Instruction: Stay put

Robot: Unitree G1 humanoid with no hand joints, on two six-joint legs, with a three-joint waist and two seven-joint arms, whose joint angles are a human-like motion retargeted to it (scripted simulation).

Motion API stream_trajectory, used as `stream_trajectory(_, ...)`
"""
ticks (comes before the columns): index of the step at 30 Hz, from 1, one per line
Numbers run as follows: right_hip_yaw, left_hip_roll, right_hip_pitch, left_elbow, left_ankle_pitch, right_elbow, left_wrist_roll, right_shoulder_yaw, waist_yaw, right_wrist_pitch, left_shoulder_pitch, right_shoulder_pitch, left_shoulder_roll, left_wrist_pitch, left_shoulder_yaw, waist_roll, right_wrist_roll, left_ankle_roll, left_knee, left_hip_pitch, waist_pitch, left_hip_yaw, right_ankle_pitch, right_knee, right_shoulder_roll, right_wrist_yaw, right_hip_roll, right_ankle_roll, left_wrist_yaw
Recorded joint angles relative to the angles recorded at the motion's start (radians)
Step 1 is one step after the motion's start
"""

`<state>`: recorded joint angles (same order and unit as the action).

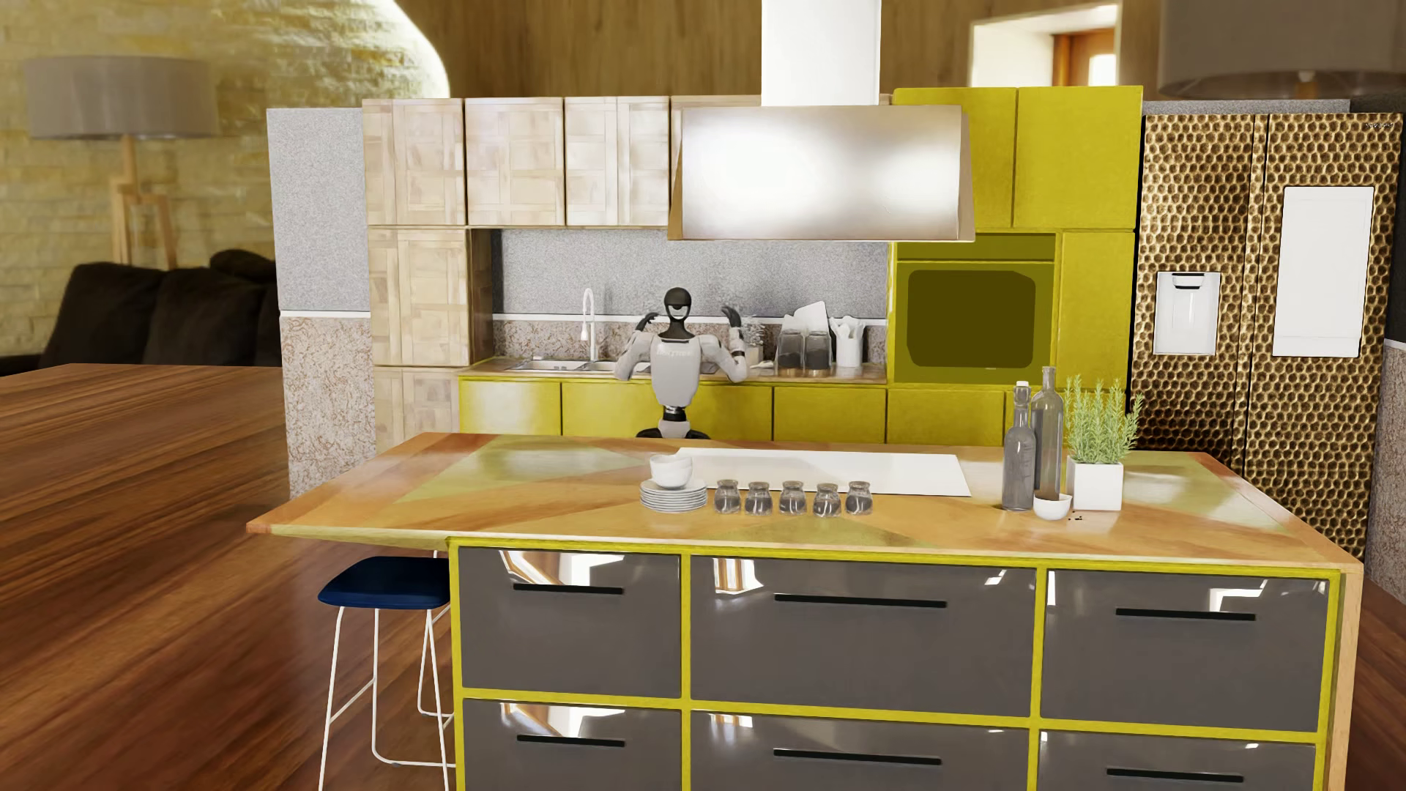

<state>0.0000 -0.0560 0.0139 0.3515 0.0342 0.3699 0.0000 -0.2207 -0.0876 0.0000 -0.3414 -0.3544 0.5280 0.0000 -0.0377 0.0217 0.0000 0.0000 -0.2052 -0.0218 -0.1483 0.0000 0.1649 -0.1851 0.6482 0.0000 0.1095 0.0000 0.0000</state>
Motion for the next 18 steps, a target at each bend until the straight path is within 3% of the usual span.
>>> stream_trajectory(8,0.000,0.001,0.006,0.039,0.003,0.071,0.000,0.113,0.003,0.000,0.283,0.286,-0.065,0.000,0.115,-0.007,0.000,0.000,-0.004,-0.008,-0.006,0.000,0.002,0.002,-0.089,0.000,0.003,0.000,0.000)
stream_trajectory(12,0.000,0.003,0.010,-0.059,-0.010,0.064,0.000,0.203,0.007,0.000,0.354,0.352,-0.087,0.000,0.161,-0.004,0.000,0.000,0.003,-0.010,-0.003,0.000,-0.007,0.000,-0.092,0.000,0.003,0.000,0.000)
stream_trajectory(18,0.000,0.005,0.001,-0.282,-0.017,-0.104,0.000,0.380,-0.001,0.000,0.364,0.376,-0.087,0.000,0.184,0.015,0.000,0.000,0.004,-0.004,0.012,0.000,-0.009,0.002,-0.060,0.000,0.004,0.000,0.000)
